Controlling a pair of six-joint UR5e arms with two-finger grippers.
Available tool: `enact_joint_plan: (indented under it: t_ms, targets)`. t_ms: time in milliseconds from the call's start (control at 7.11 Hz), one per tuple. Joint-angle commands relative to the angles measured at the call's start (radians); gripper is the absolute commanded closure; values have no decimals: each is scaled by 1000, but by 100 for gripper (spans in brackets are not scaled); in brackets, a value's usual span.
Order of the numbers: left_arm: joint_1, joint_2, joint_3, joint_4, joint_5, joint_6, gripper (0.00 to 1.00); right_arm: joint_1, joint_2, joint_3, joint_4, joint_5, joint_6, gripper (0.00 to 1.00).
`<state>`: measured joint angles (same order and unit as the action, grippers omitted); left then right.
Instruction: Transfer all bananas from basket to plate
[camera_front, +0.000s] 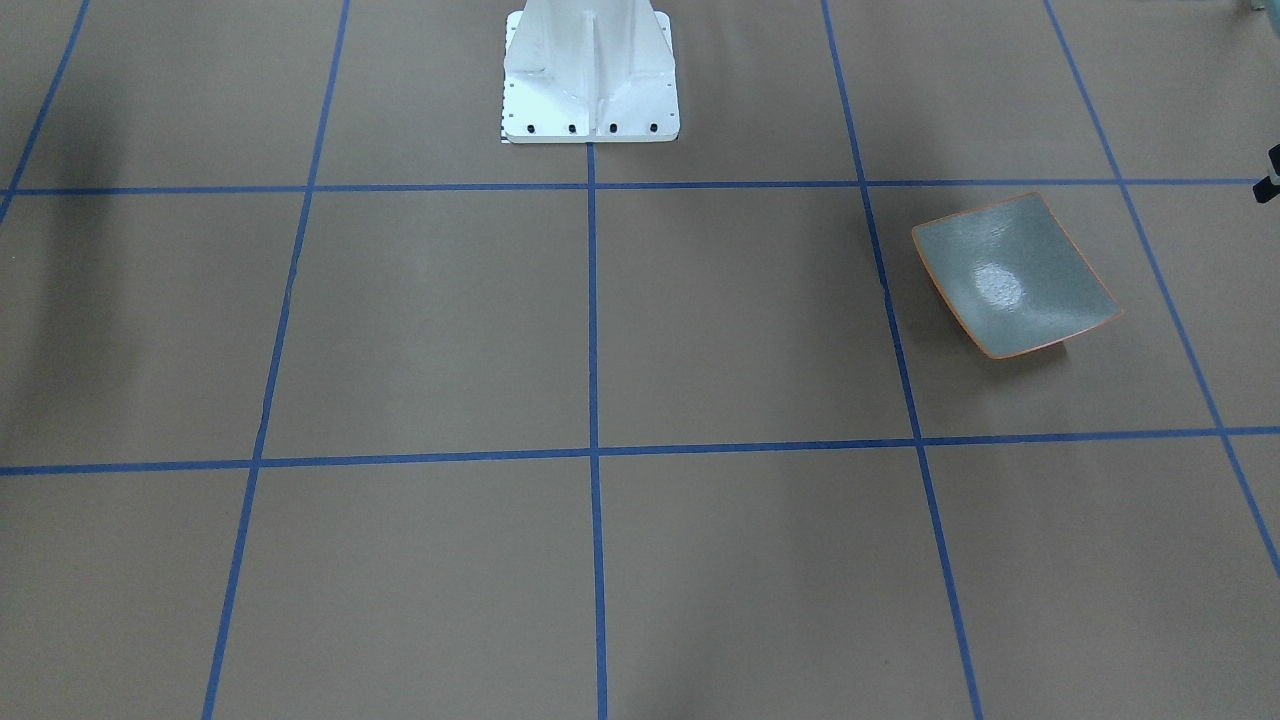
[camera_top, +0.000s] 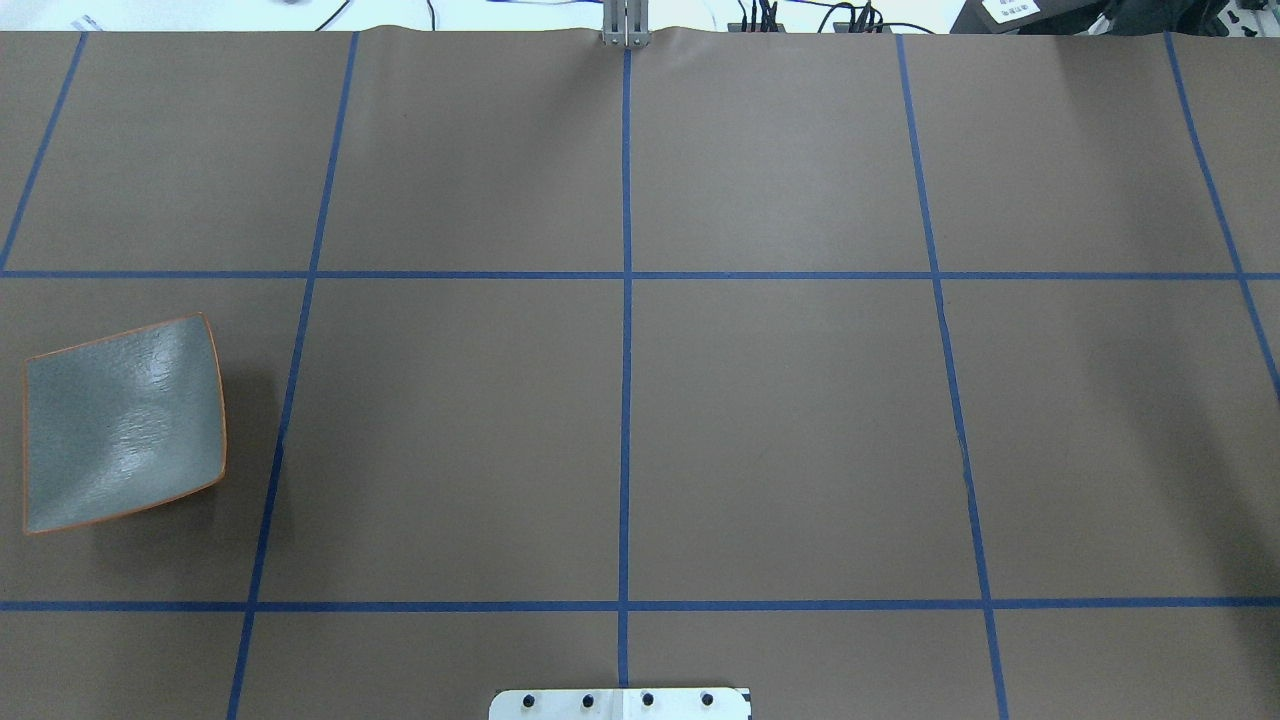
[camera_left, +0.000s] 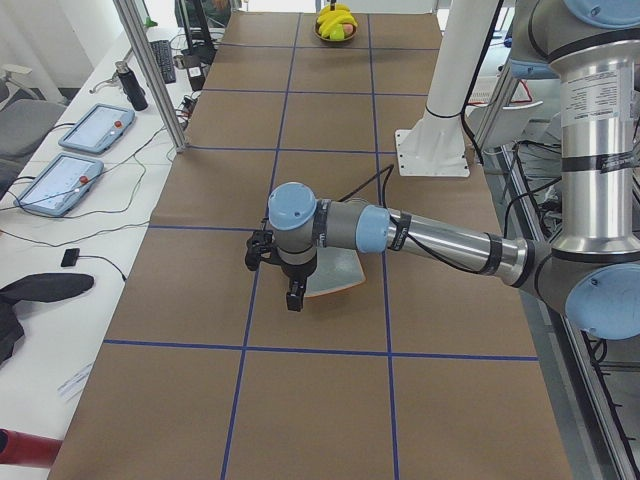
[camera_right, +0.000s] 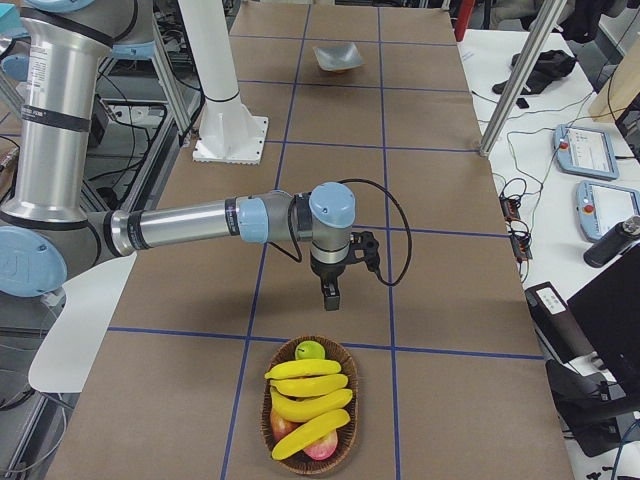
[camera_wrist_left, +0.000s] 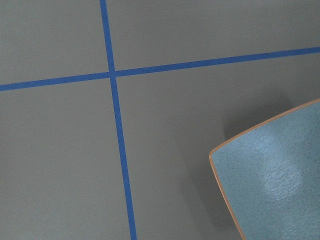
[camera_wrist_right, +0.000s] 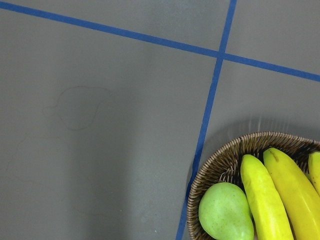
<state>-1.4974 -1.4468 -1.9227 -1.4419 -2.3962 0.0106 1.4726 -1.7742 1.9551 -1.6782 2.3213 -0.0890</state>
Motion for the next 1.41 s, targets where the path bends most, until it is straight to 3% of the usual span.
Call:
enact_joint_plan:
  t_ms: [0,1266]
  targets:
    - [0,-1,1,0,2,0,0,0,-1,1,0,7,0,0]
    - [2,11,5,-25,-9,0,0,0,1,-1,2,4,-8,0]
